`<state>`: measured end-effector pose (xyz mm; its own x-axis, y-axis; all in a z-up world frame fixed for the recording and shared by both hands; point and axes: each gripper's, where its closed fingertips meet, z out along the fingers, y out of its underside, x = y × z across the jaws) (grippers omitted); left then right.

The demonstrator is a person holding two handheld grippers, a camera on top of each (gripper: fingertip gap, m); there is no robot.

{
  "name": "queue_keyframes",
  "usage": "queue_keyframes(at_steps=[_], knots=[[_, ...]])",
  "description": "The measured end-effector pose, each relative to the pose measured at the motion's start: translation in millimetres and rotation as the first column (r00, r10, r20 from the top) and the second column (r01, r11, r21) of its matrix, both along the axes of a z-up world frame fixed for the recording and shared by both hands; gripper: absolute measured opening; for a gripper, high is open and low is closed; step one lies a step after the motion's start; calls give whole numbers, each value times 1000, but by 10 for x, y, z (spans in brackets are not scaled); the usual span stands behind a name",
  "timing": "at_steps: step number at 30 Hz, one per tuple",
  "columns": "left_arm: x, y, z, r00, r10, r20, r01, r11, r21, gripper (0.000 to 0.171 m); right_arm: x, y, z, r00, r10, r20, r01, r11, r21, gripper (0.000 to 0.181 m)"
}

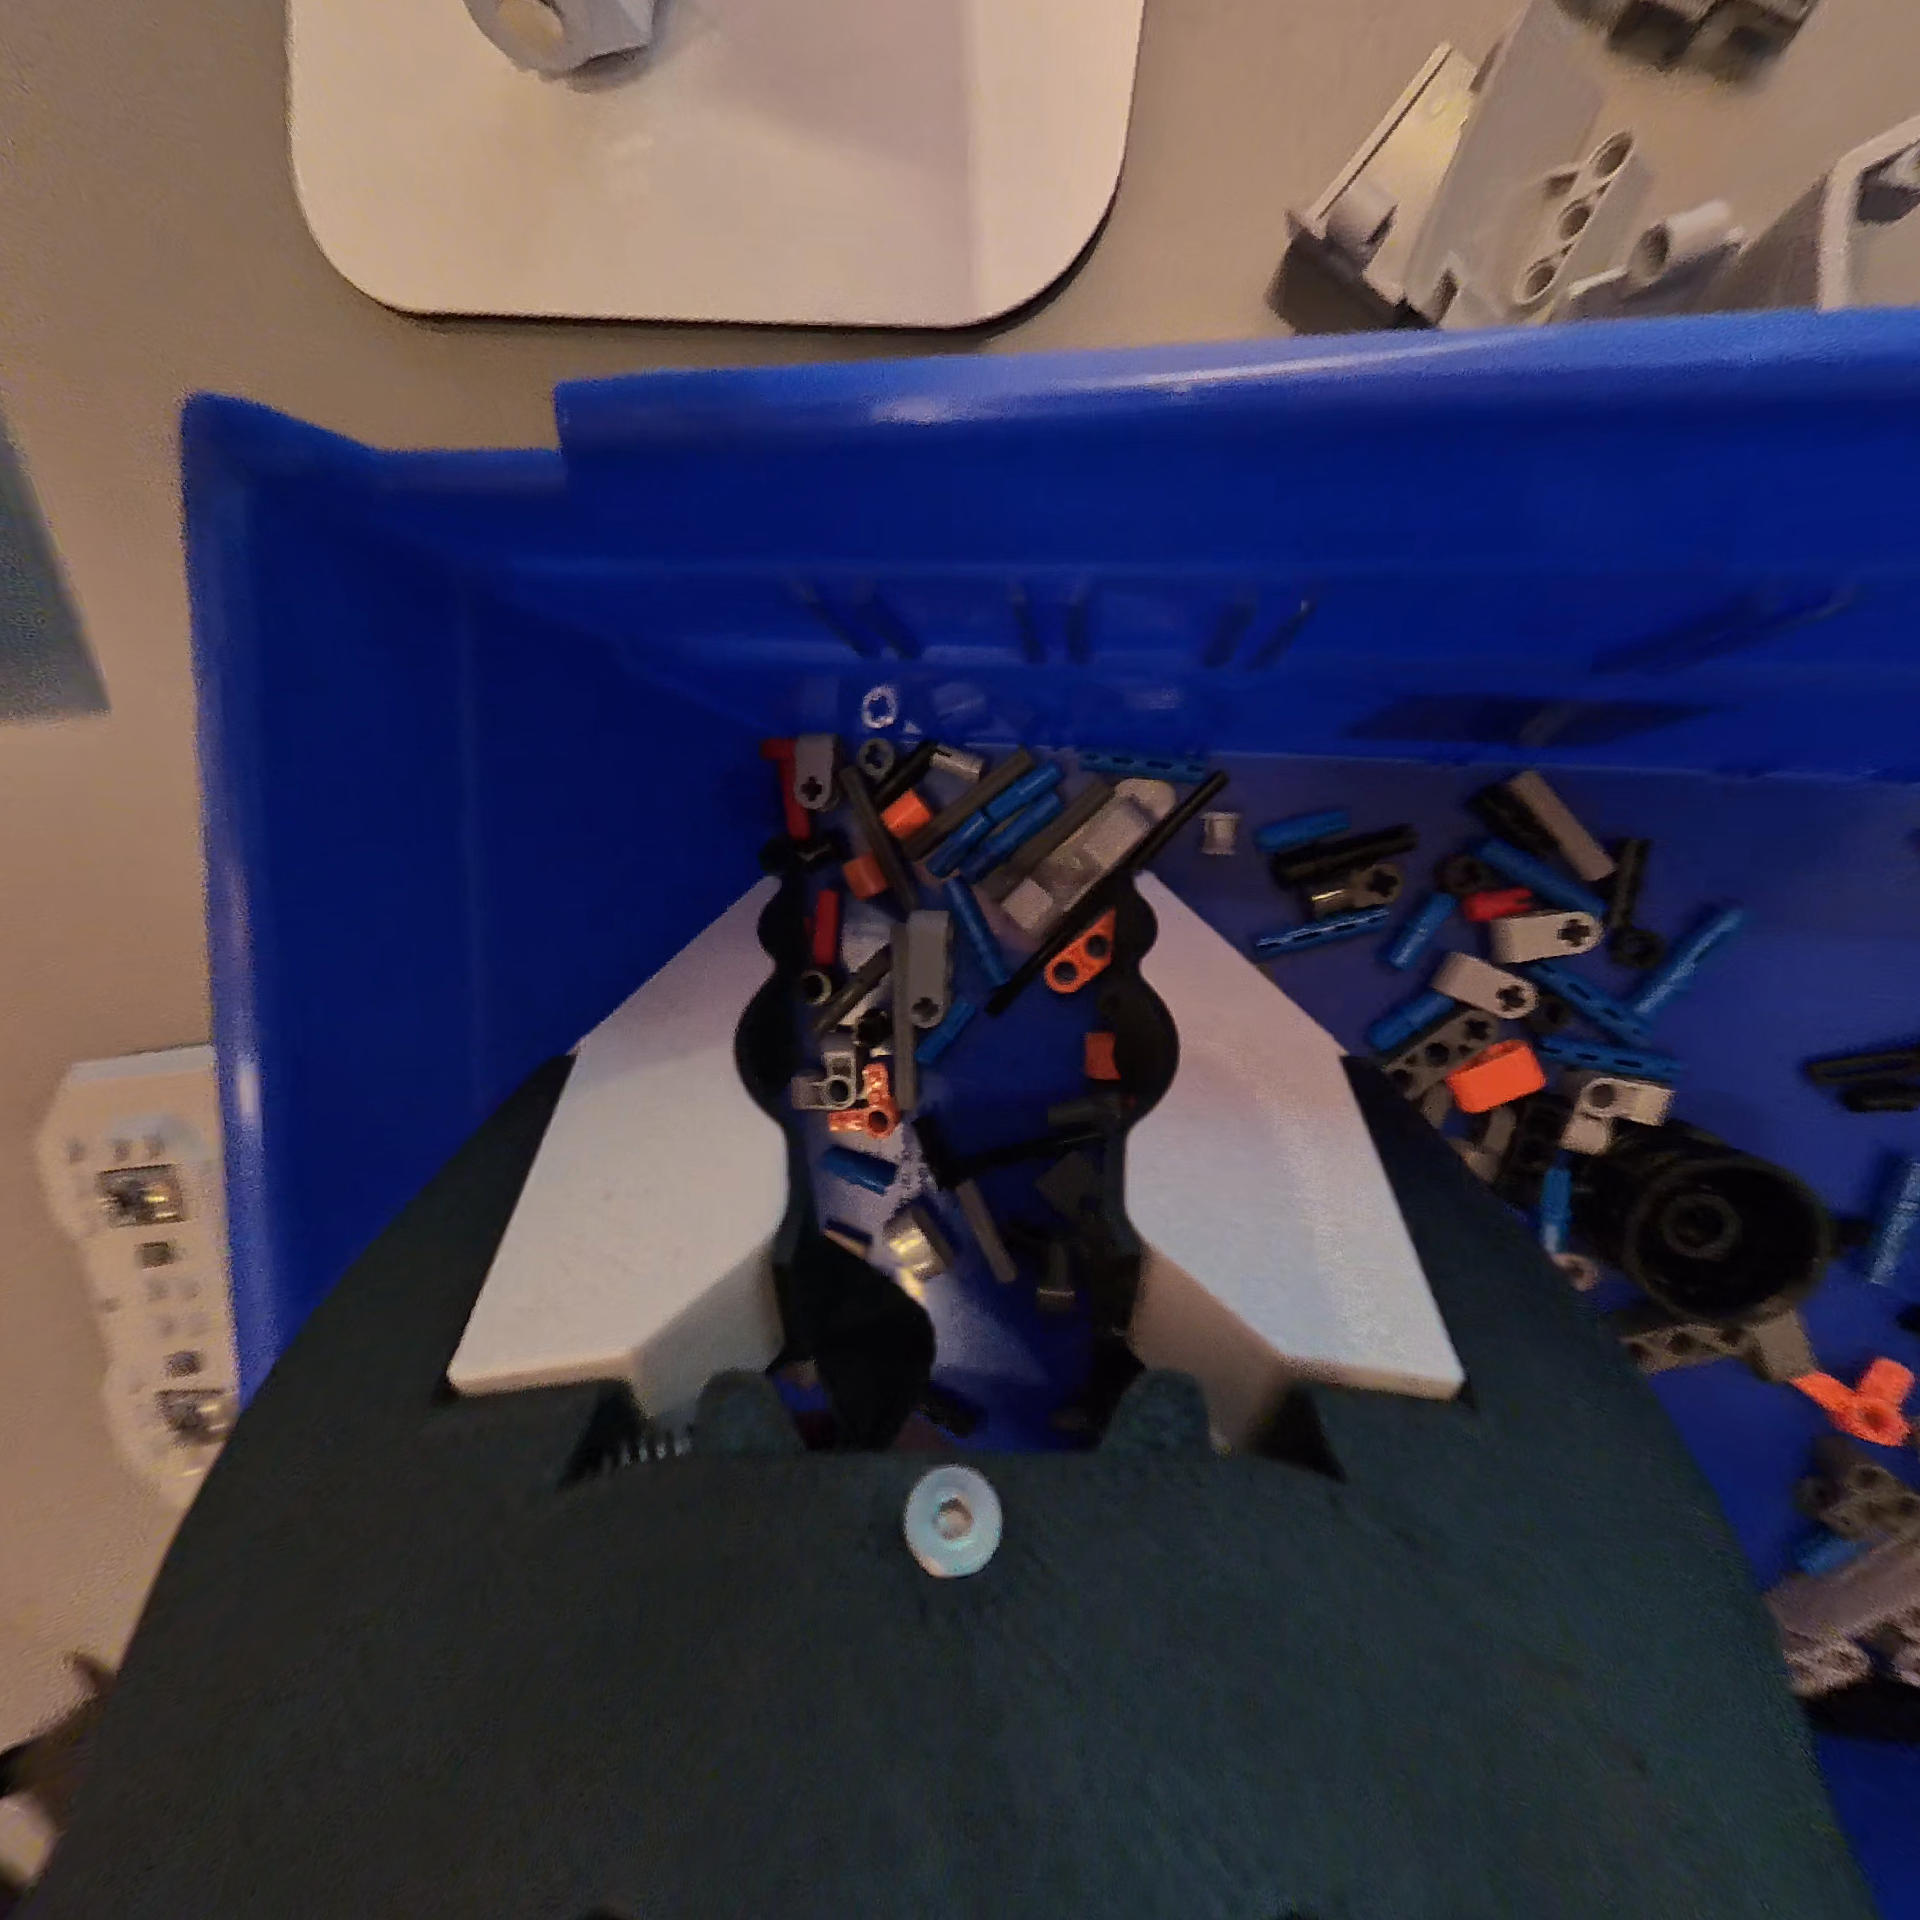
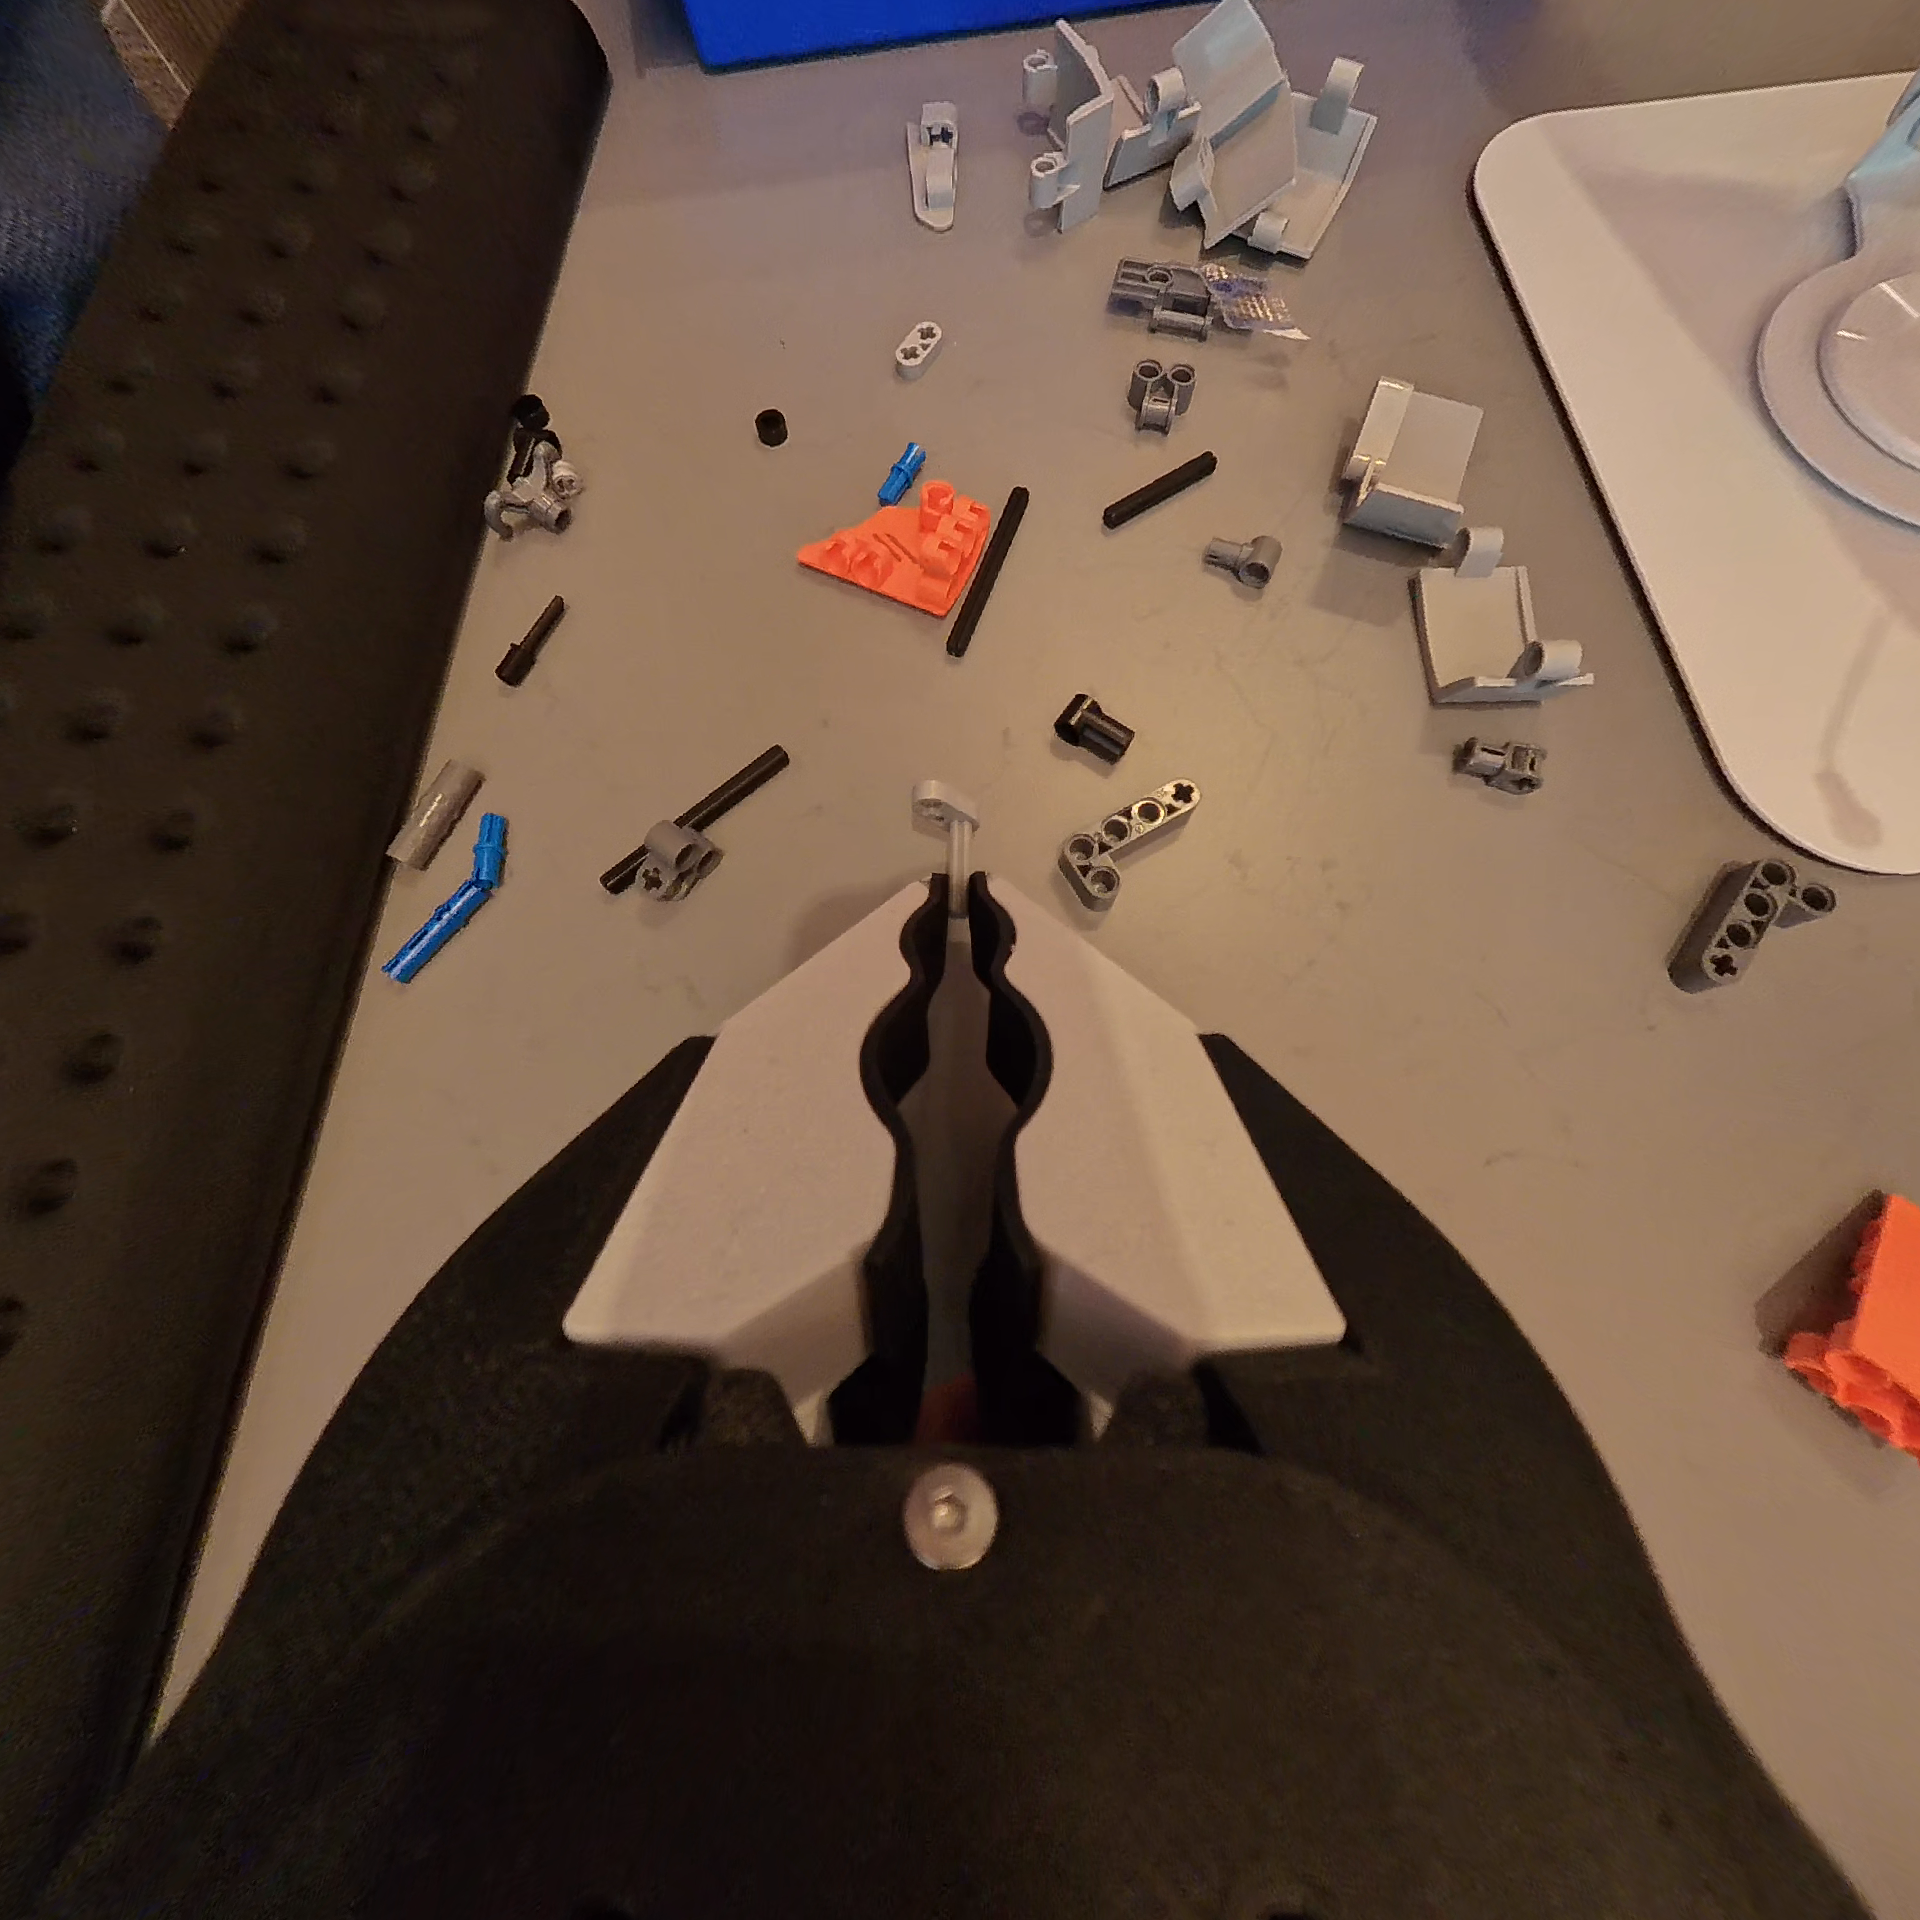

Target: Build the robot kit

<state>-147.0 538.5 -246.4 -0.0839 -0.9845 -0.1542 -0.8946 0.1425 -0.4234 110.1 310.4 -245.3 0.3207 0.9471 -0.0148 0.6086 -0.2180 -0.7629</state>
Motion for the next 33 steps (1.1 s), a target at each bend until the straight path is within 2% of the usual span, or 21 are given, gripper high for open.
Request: queue_keyframes(at_steps=[1,3,6,10,13,15,18,24,26,31,33], knots=[[-20,-47,-19,1000,15,-12,-15,998,-58,63,0,0,-2,1000,0,0,0,1000,-1,1],[-112,-186,-59,998,-2,-60,-8,986,-167,52,-2,-2,-8,1000,3,0,-3,1000,-3,1],[-235,-318,70,997,-32,-72,14,974,-228,50,0,-7,-13,1000,3,2,-3,1000,-3,1],[-413,-249,453,999,3,-47,-12,983,-185,45,7,-4,-4,1000,2,-3,-3,1000,-3,1],[-707,-130,584,985,57,-164,-77,990,-115,42,6,-9,-24,1000,7,-2,-7,1000,-8,1],[-909,-133,603,960,70,-271,-101,990,-100,42,3,-14,-34,1000,10,0,-10,1000,-11,1],[-1048,-129,600,930,74,-359,-107,991,-74,36,3,-19,-33,1000,11,2,-11,1000,-9,1],[-1139,-185,492,898,35,-439,-68,996,-59,18,11,-22,-24,1000,8,1,-8,1000,-5,1],[-1130,-243,444,894,17,-447,-60,995,-83,19,12,-20,-28,1000,8,2,-8,1000,-6,1],[-1140,-58,382,877,41,-479,-29,999,32,21,10,-14,-31,1000,6,3,-6,1000,-5,1],[-1167,-59,372,871,48,-489,-47,999,14,22,18,-11,-33,1000,4,4,-4,1000,-6,1]])
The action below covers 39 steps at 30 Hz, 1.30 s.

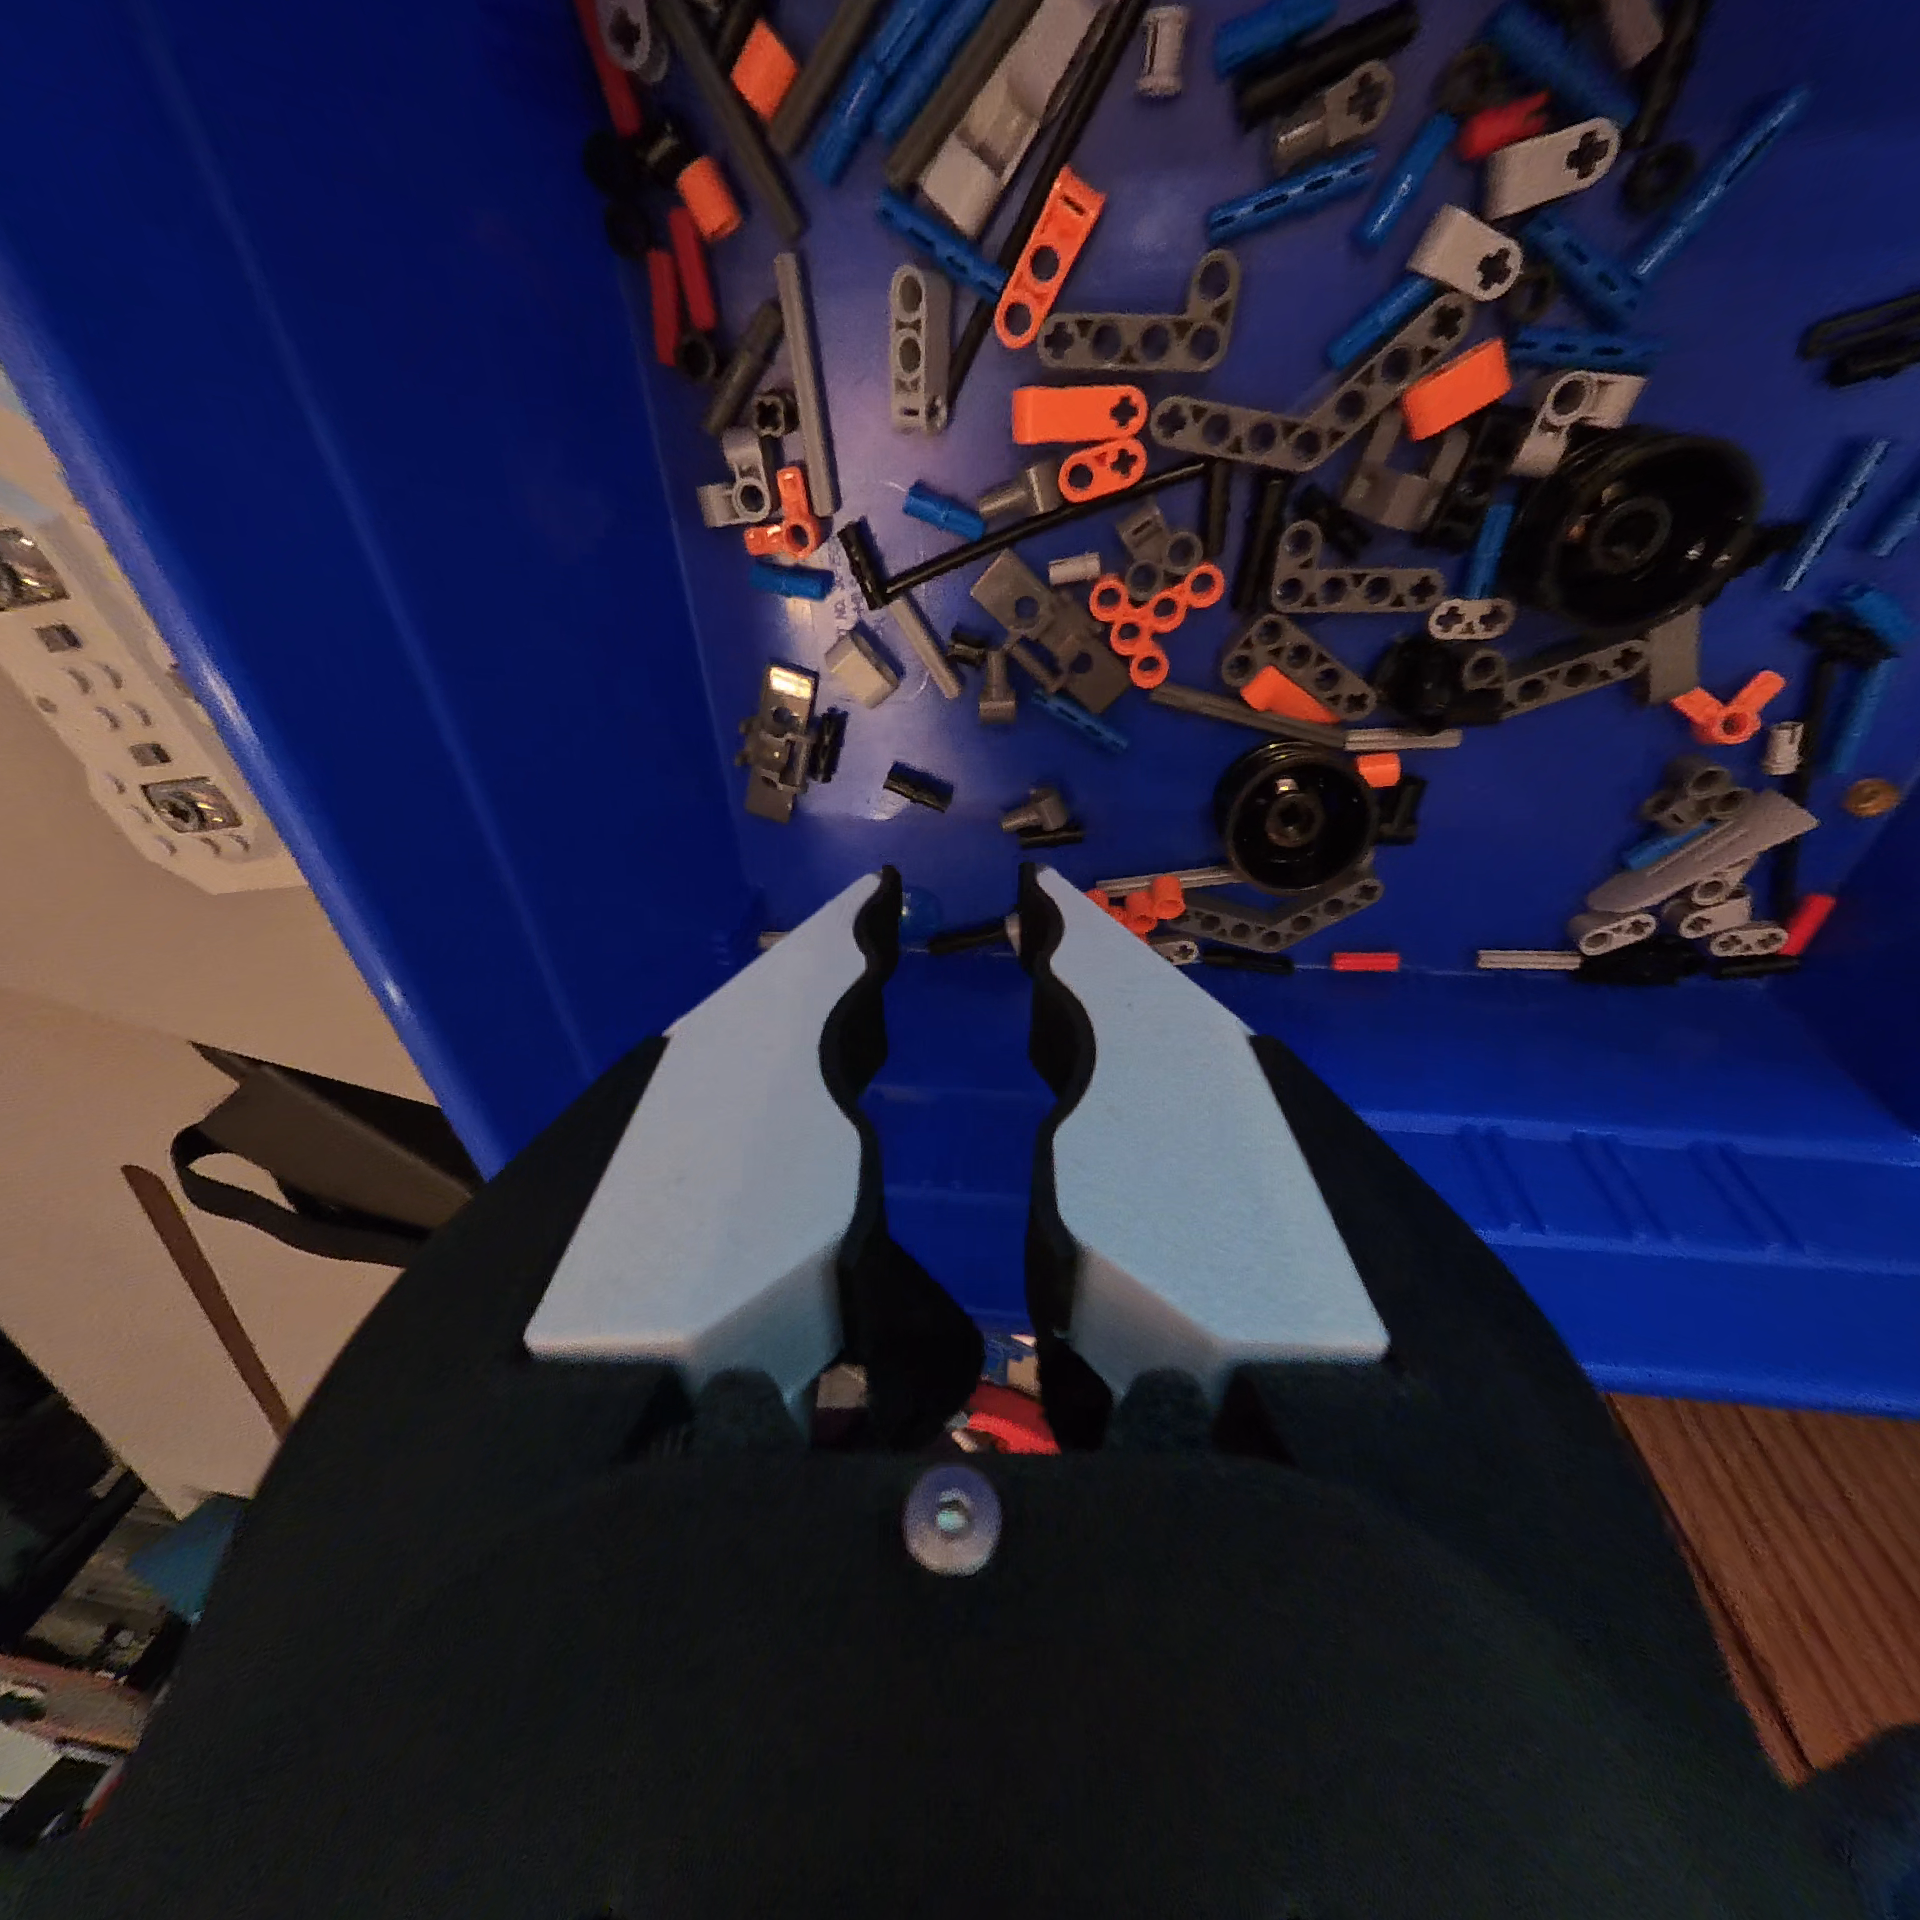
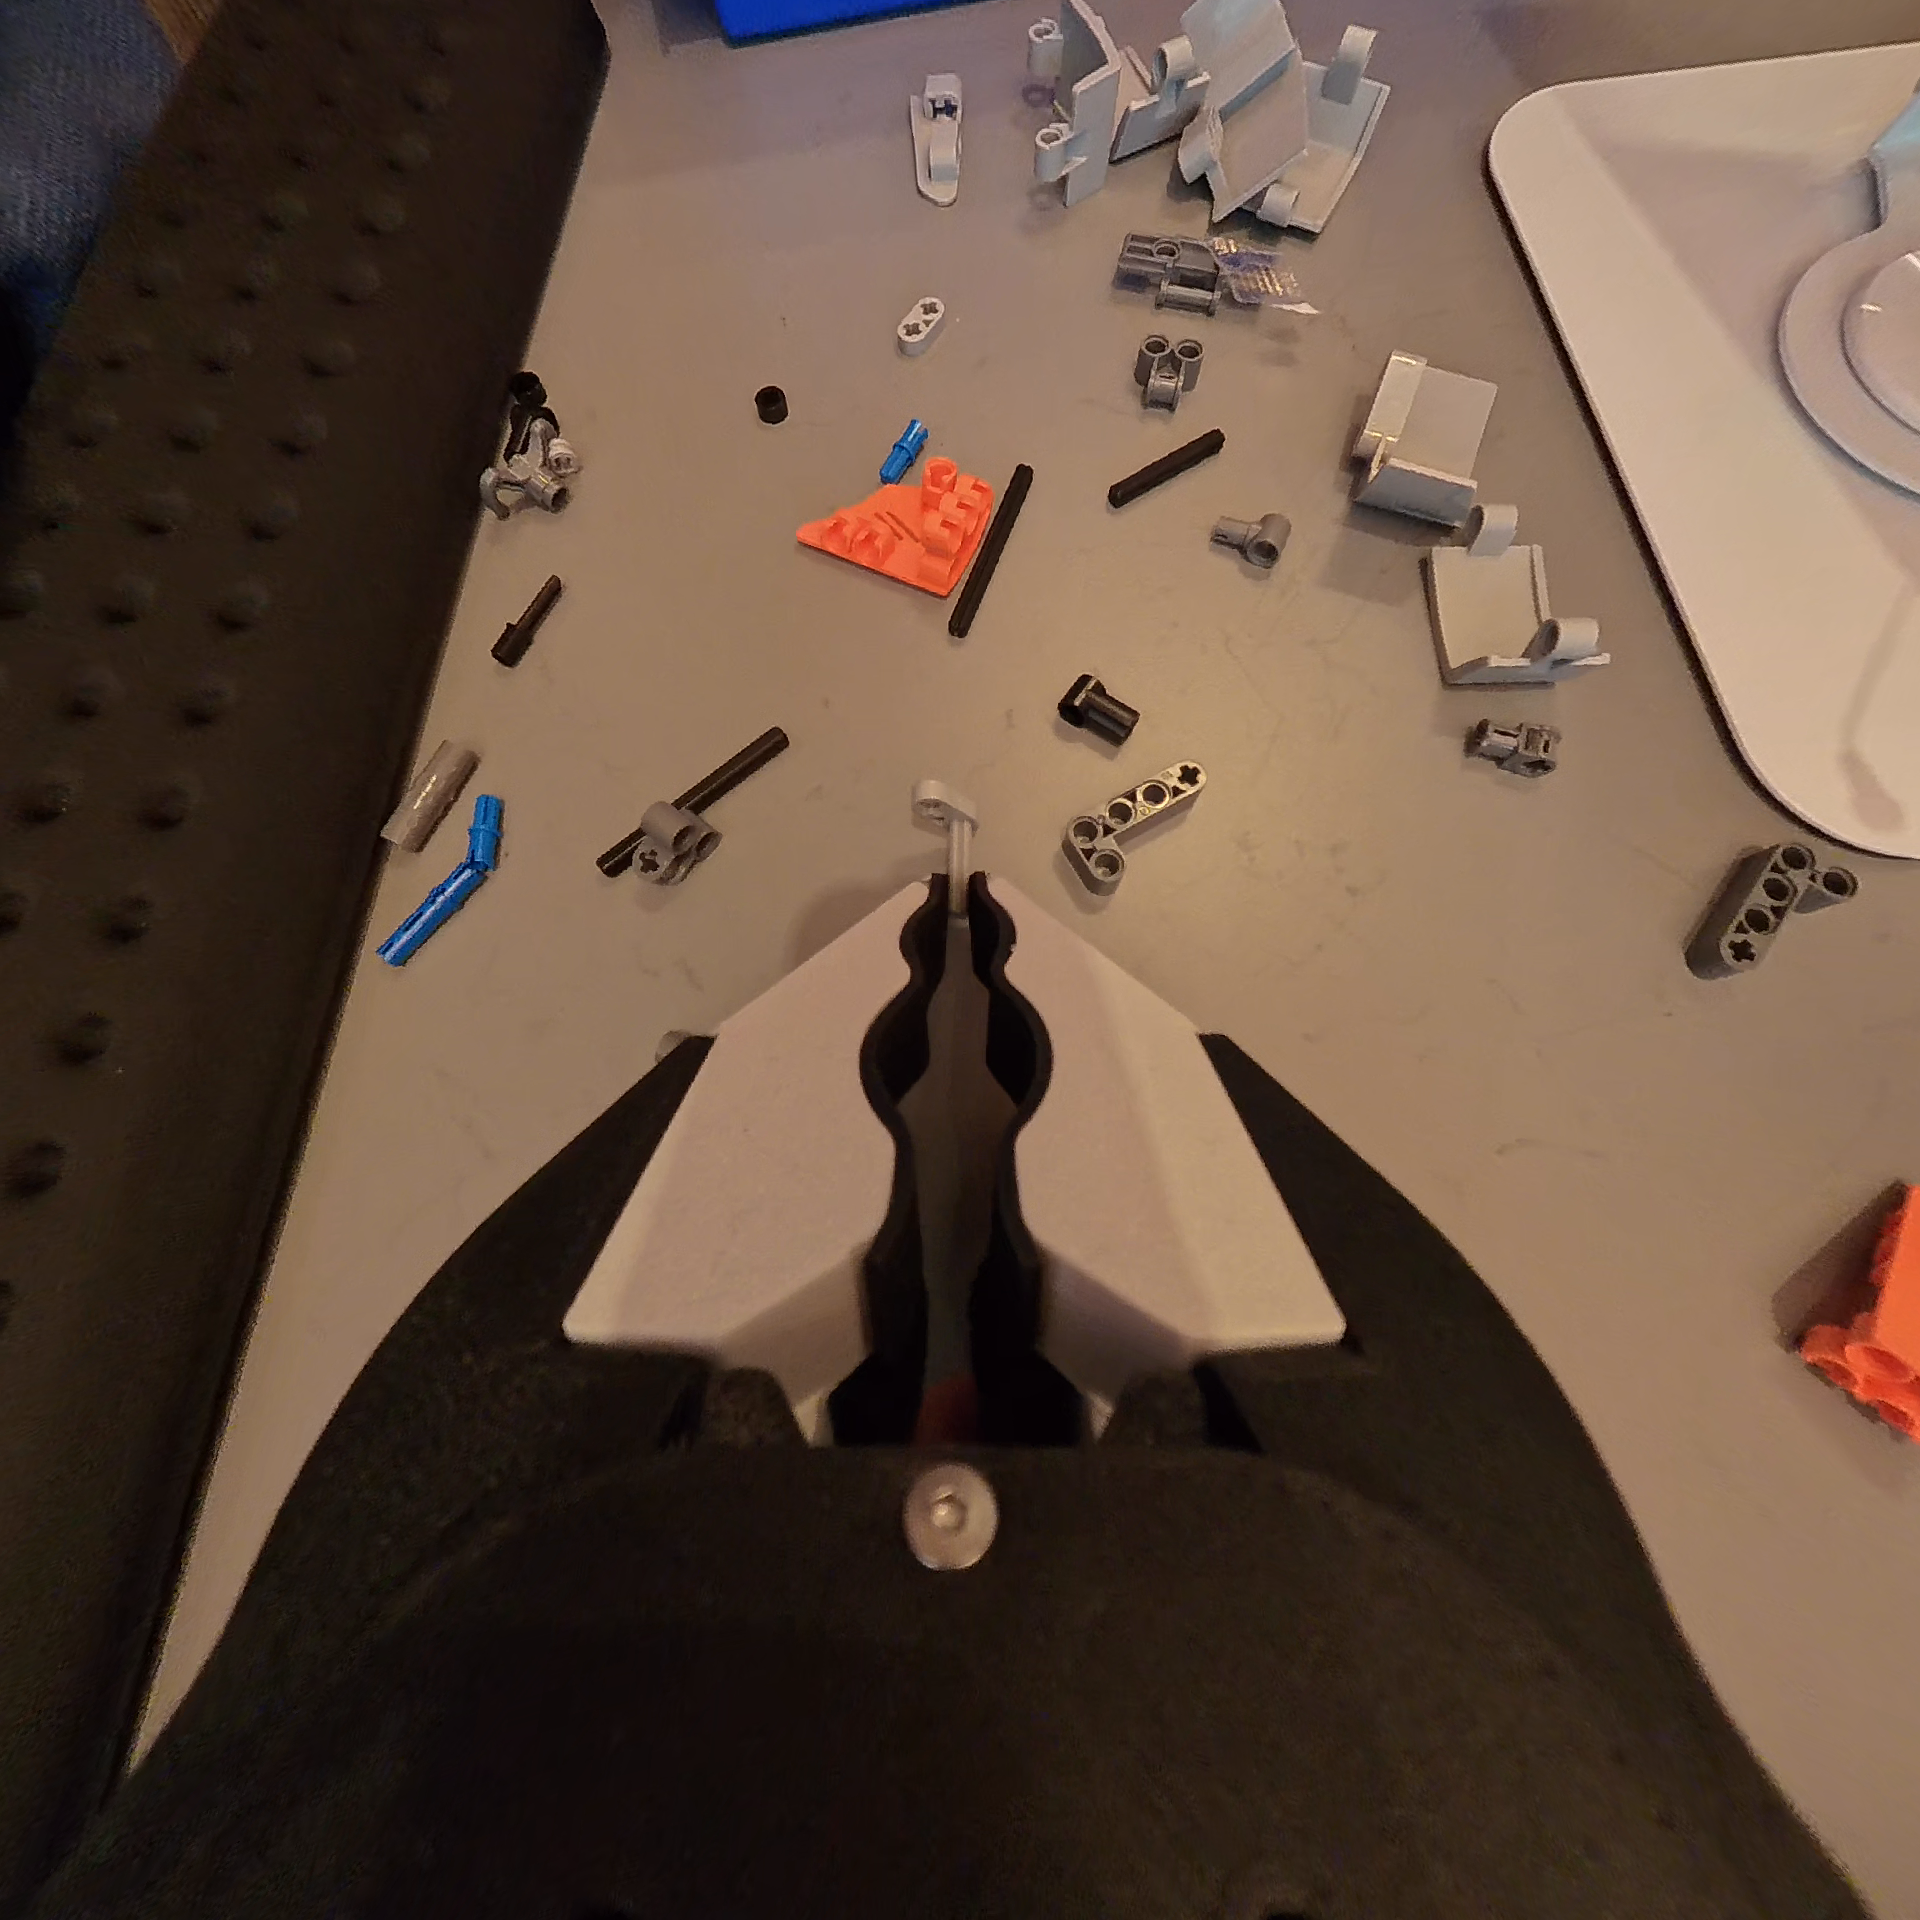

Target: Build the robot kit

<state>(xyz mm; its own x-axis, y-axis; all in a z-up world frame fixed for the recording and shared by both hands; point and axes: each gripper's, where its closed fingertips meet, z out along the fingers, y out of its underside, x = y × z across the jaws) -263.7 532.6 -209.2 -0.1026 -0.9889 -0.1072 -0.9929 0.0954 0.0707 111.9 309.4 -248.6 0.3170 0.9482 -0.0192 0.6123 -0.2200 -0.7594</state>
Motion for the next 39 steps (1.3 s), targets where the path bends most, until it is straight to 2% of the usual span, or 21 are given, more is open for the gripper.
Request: queue_keyframes(at_steps=[7,12,16,19,20,26,36,39], knots=[[-77,-205,-45,998,-8,-59,2,996,-89,22,9,-2,-17,1000,2,1,-2,1000,-5,1],[-125,-526,-148,993,-39,-109,13,973,-231,34,5,-4,-17,1000,4,2,-4,1000,-5,1],[-165,-625,-278,981,-81,-177,36,969,-244,42,2,-9,-15,1000,5,3,-5,1000,-4,1],[-133,-667,-365,976,-107,-190,60,969,-239,38,0,-11,-15,1000,6,3,-6,1000,-2,1],[-130,-659,-390,973,-115,-199,69,972,-226,33,1,-11,-15,1000,6,3,-6,1000,-3,1],[-88,-597,-389,971,-137,-194,100,977,-188,32,7,-13,-19,1000,6,2,-6,1000,-2,1],[54,-223,-288,990,-101,-97,94,993,-75,32,2,-26,-19,1000,10,3,-10,1000,-2,1],[47,-83,-316,990,-91,-108,88,996,-27,33,-2,-33,-28,1000,15,8,-15,1000,-1,1]])
